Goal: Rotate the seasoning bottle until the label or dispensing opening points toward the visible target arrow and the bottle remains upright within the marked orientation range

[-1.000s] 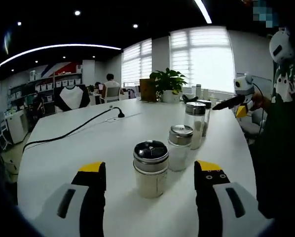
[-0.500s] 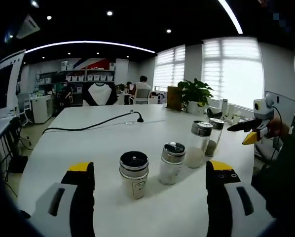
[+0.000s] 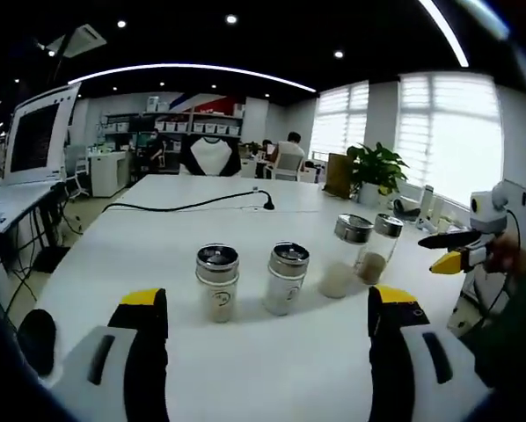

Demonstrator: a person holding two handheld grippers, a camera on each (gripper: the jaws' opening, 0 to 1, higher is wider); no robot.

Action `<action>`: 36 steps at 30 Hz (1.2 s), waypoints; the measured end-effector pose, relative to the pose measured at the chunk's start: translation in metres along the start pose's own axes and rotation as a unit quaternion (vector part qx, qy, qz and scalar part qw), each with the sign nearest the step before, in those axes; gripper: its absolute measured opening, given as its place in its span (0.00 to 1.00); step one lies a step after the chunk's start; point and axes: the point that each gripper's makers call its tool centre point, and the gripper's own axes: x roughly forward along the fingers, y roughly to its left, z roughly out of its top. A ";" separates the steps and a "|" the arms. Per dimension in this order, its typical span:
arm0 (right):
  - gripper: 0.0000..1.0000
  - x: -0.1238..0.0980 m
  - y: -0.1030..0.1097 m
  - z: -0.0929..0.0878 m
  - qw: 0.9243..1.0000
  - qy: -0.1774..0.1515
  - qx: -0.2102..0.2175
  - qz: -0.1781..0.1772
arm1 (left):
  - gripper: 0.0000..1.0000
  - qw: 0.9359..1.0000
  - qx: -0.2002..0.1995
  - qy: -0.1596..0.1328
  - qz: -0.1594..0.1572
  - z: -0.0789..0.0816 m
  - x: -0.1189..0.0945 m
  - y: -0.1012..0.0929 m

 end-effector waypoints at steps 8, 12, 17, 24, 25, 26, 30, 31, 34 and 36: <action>0.96 -0.006 0.000 -0.001 1.000 -0.011 0.022 -0.010 | 1.00 1.000 -0.003 -0.009 0.021 0.002 -0.004 -0.010; 0.96 -0.009 0.000 -0.001 1.000 -0.013 0.025 -0.011 | 1.00 0.999 0.017 0.001 0.040 0.003 -0.009 -0.010; 0.96 -0.013 -0.003 -0.003 1.000 -0.013 0.023 -0.014 | 1.00 0.999 0.021 -0.003 0.044 0.006 -0.016 -0.012; 0.96 -0.025 -0.014 -0.002 0.999 -0.014 0.023 -0.032 | 1.00 0.999 0.016 -0.001 0.047 0.007 -0.024 -0.017; 0.96 -0.025 -0.014 -0.002 0.999 -0.014 0.023 -0.033 | 1.00 0.999 0.018 -0.005 0.048 0.009 -0.025 -0.017; 0.96 -0.025 -0.014 -0.002 0.999 -0.015 0.023 -0.034 | 1.00 0.999 0.019 -0.008 0.049 0.010 -0.026 -0.017; 0.96 -0.026 -0.006 -0.003 0.999 -0.015 0.025 -0.027 | 1.00 0.998 0.021 -0.014 0.054 0.015 -0.031 -0.016; 0.96 -0.025 -0.003 -0.003 0.999 -0.014 0.023 -0.023 | 1.00 0.998 0.022 -0.015 0.054 0.016 -0.033 -0.017; 0.96 -0.024 0.001 -0.002 1.000 -0.011 0.017 -0.018 | 1.00 0.998 0.022 -0.021 0.063 0.018 -0.035 -0.015; 0.96 -0.024 0.003 0.000 1.000 -0.009 0.022 -0.012 | 1.00 0.997 0.022 -0.023 0.065 0.019 -0.036 -0.015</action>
